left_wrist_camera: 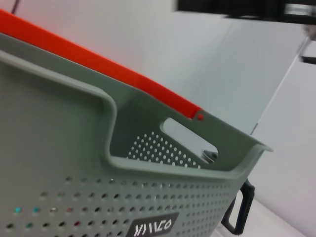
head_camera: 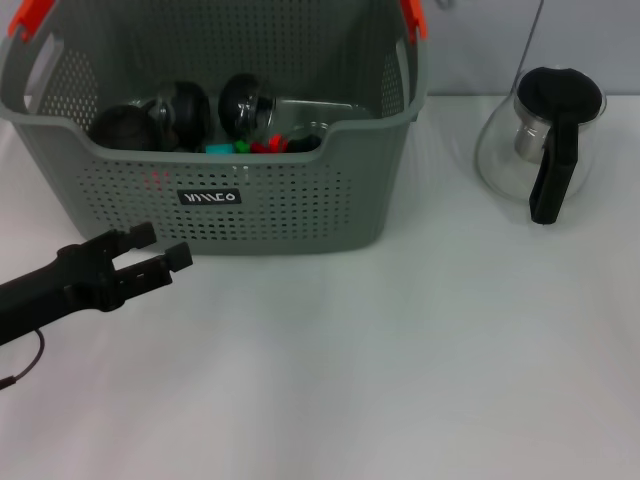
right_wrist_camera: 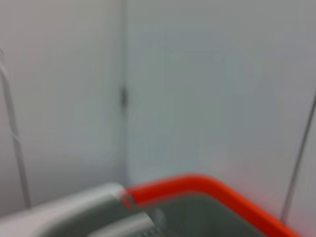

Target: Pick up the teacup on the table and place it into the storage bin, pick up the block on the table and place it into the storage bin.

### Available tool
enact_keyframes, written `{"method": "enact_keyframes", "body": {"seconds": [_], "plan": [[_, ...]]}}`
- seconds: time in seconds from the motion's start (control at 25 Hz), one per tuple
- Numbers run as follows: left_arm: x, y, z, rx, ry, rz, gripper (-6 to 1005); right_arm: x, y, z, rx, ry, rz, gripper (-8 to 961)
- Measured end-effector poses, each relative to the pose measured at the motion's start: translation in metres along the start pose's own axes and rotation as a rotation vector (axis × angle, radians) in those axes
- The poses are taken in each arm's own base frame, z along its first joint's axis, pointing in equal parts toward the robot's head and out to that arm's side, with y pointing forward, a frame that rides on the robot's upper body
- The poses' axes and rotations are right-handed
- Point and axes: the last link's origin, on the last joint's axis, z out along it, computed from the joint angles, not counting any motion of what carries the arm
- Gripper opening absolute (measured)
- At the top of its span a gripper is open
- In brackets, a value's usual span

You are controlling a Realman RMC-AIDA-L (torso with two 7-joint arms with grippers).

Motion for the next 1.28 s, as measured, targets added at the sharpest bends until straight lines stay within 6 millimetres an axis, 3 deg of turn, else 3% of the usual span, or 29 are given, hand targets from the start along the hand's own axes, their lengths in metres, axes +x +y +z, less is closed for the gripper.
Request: {"method": "enact_keyframes", "body": {"seconds": [0.12,0.32,0.4,0.52,0.68,0.88,1.0,1.28], "plan": [[0.003,-0.001,-0.001,0.006,0.015,0.001,844,0.021,0.008,-0.044,-0.119,-0.188,0.006,507],[0.007,0.003,-0.007,-0.041,-0.002,0.050,844,0.078,0.016,-0.123,-0.204,-0.440,-0.008,617],[0.008,0.011,-0.012,-0.113,-0.039,0.111,843,0.100,0.021,-0.152,-0.242,-0.461,-0.004,661],[0.012,0.031,-0.022,-0.272,-0.078,0.220,843,0.141,0.041,-0.179,-0.346,-0.350,-0.015,727],[0.013,0.036,-0.017,-0.340,-0.136,0.284,843,0.191,0.060,-0.190,-0.364,-0.213,0.026,880],[0.003,0.040,0.001,-0.377,-0.159,0.373,843,0.239,0.075,-0.185,-0.348,-0.216,0.059,881],[-0.004,0.047,0.010,-0.411,-0.142,0.441,843,0.255,0.080,-0.178,-0.342,-0.231,0.063,881],[-0.007,0.049,0.010,-0.431,-0.148,0.458,844,0.270,0.086,-0.171,-0.364,-0.146,0.060,882]]}}
